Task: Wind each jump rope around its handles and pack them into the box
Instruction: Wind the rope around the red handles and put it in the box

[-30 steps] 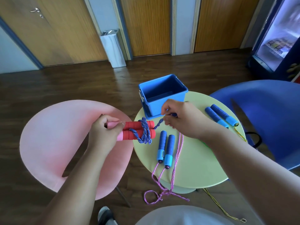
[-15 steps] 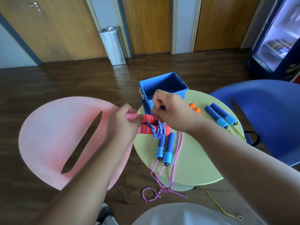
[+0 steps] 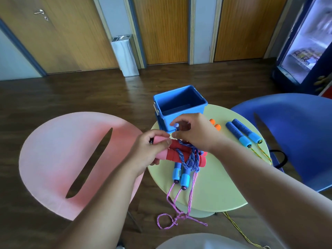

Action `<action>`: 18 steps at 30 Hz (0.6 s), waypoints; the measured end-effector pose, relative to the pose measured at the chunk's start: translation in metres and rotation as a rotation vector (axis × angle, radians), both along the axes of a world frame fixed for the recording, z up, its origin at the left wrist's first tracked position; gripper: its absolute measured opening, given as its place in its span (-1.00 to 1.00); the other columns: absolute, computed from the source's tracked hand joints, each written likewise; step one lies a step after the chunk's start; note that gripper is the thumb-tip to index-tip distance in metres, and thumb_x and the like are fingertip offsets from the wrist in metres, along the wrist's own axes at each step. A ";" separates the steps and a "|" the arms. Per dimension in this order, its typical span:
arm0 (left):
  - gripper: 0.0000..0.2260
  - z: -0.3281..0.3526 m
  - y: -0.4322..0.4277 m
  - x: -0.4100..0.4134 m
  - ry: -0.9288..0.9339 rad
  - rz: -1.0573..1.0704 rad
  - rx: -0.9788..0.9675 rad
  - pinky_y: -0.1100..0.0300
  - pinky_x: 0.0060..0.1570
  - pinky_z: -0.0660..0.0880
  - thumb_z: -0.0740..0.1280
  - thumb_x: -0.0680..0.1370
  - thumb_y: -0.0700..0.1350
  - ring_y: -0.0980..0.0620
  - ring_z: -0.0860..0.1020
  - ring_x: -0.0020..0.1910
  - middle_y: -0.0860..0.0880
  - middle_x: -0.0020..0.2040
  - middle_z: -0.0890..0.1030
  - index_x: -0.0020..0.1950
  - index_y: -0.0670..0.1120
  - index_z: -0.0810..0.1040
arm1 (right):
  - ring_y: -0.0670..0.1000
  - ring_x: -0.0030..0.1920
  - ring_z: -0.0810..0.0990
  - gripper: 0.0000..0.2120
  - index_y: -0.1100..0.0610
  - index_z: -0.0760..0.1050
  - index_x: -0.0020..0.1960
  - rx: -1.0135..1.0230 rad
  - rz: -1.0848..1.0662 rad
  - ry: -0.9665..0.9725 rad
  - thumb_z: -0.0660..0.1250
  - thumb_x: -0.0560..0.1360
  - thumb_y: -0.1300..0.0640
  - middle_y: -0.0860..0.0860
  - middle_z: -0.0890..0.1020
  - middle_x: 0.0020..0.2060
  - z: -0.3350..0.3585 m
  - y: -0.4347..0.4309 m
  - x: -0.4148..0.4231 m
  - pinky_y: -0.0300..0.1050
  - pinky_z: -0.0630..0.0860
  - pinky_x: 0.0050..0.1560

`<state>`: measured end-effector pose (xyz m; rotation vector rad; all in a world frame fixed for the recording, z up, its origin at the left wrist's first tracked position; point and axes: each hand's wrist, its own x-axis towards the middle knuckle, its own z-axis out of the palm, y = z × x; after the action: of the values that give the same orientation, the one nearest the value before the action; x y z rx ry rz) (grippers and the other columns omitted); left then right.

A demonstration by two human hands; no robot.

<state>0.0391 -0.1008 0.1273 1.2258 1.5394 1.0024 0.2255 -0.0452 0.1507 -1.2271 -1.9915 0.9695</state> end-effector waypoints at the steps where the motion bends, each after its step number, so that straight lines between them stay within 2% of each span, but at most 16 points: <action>1: -0.92 0.000 0.000 0.001 -0.028 -0.001 -0.011 0.23 -0.53 0.33 0.53 0.53 -0.09 -0.07 0.48 -0.41 0.08 -0.32 0.62 -0.05 0.09 0.70 | -0.13 -0.28 0.60 -0.72 0.04 0.60 0.08 -0.029 -0.050 0.073 0.59 0.42 0.15 -0.03 0.70 -0.24 -0.001 -0.002 -0.001 -0.25 0.52 -0.17; 4: -0.91 0.001 0.002 0.005 -0.083 -0.019 -0.014 0.24 -0.52 0.34 0.53 0.52 -0.06 -0.03 0.49 -0.43 0.02 -0.28 0.64 0.00 0.05 0.69 | -0.19 -0.33 0.62 -0.65 0.08 0.49 0.08 -0.064 -0.170 0.179 0.60 0.42 0.12 -0.02 0.74 -0.28 0.000 -0.004 -0.003 -0.42 0.45 -0.28; 6: -0.92 0.002 0.003 0.007 -0.086 -0.024 0.001 0.25 -0.52 0.34 0.49 0.56 -0.05 -0.01 0.49 -0.46 -0.02 -0.25 0.67 0.04 0.02 0.68 | -0.18 -0.31 0.64 -0.66 0.09 0.47 0.06 -0.041 -0.143 0.140 0.59 0.43 0.12 -0.03 0.75 -0.28 0.001 -0.007 -0.003 -0.39 0.48 -0.27; 8: -0.97 0.001 0.004 0.009 -0.080 -0.011 0.014 0.26 -0.53 0.33 0.43 0.61 -0.03 -0.03 0.49 -0.49 -0.01 -0.23 0.70 0.01 0.05 0.67 | -0.13 -0.26 0.67 -0.67 0.08 0.45 0.04 -0.037 -0.103 0.123 0.57 0.45 0.11 -0.03 0.74 -0.28 0.002 -0.010 -0.004 -0.28 0.55 -0.20; 10: -0.91 -0.001 0.005 0.011 -0.081 0.003 0.033 0.26 -0.53 0.32 0.37 0.65 -0.02 -0.03 0.48 -0.52 0.00 -0.22 0.72 -0.02 0.07 0.66 | -0.11 -0.21 0.67 -0.74 0.04 0.46 0.00 0.002 -0.135 0.144 0.54 0.48 0.09 -0.05 0.73 -0.25 -0.004 -0.009 -0.002 -0.18 0.59 -0.09; 12: -0.90 -0.003 0.005 0.011 -0.099 0.043 0.045 0.25 -0.50 0.33 0.37 0.65 0.00 -0.04 0.48 -0.51 -0.01 -0.20 0.73 -0.01 0.05 0.67 | -0.11 -0.09 0.66 -0.85 -0.07 0.47 -0.06 0.070 -0.258 0.143 0.44 0.50 -0.05 -0.10 0.70 -0.14 -0.012 -0.002 0.007 0.02 0.58 0.08; 14: -0.89 -0.003 0.005 0.009 -0.133 0.106 0.061 0.25 -0.48 0.33 0.37 0.65 0.00 -0.04 0.48 -0.50 -0.01 -0.16 0.73 0.02 0.02 0.66 | -0.08 0.00 0.65 -0.81 -0.15 0.47 -0.02 -0.002 -0.312 0.166 0.35 0.49 -0.23 -0.11 0.66 0.00 -0.015 0.000 0.022 0.15 0.57 0.15; 16: -0.90 -0.002 0.006 0.009 -0.156 0.158 0.076 0.22 -0.43 0.37 0.35 0.66 0.00 -0.03 0.50 -0.47 0.05 -0.15 0.73 0.04 0.03 0.64 | -0.05 -0.02 0.65 -0.76 -0.21 0.45 0.09 -0.184 -0.213 0.263 0.36 0.53 -0.28 0.05 0.62 0.11 -0.016 -0.008 0.033 0.02 0.62 0.03; 18: -0.92 0.000 0.007 0.012 -0.157 0.185 0.102 0.20 -0.42 0.41 0.32 0.67 -0.02 0.01 0.52 -0.47 0.12 -0.17 0.72 0.10 0.01 0.57 | -0.01 -0.05 0.67 -0.68 -0.18 0.42 0.25 -0.281 -0.101 0.295 0.38 0.55 -0.19 0.05 0.58 0.11 -0.019 -0.021 0.035 -0.01 0.66 -0.18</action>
<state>0.0510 -0.0935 0.1269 1.0594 1.5129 1.2812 0.2602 -0.0659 0.1320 -1.2343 -1.5889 1.3280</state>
